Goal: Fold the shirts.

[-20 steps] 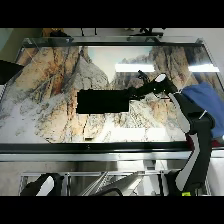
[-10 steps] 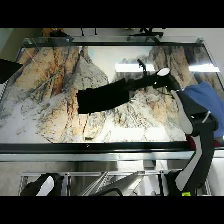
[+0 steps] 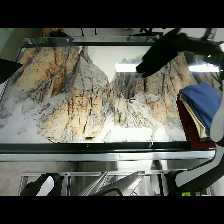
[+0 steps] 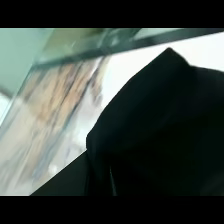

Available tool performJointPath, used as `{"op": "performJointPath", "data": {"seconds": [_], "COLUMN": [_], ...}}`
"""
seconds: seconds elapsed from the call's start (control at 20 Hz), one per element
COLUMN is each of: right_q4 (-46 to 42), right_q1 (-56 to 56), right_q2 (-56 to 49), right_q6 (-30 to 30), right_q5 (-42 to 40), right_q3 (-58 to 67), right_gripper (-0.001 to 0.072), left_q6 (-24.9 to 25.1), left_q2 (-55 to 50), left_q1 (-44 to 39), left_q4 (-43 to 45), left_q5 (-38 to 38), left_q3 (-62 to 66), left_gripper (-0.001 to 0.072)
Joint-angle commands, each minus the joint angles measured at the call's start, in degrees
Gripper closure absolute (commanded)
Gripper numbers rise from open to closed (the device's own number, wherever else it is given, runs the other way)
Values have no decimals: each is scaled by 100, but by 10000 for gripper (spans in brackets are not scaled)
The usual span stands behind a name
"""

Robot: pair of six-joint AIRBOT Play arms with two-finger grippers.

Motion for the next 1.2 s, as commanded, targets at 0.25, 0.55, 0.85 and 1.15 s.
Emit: {"op": "performJointPath", "data": {"seconds": [0.25, 0.55, 0.85, 1.15], "right_q4": [-1462, -2037, -2490, -3698], "right_q1": [-1753, -2680, -3366, -3469], "right_q2": [544, 868, 1270, 1314], "right_q6": [1939, 3047, 3399, 4019], "right_q5": [39, 1069, 2337, 4170], "right_q3": [50, 50, 48, -162], "right_gripper": [693, 693, 693, 692], "left_q6": [13, 13, 11, 9], "left_q2": [0, 0, 0, 0], "left_q1": [4, -2, -2, -2], "left_q4": [0, -2, -2, -4], "left_q5": [-9, -22, -63, -278], "left_q3": [-2, -2, -2, -13], "left_gripper": [694, 694, 694, 694]}}
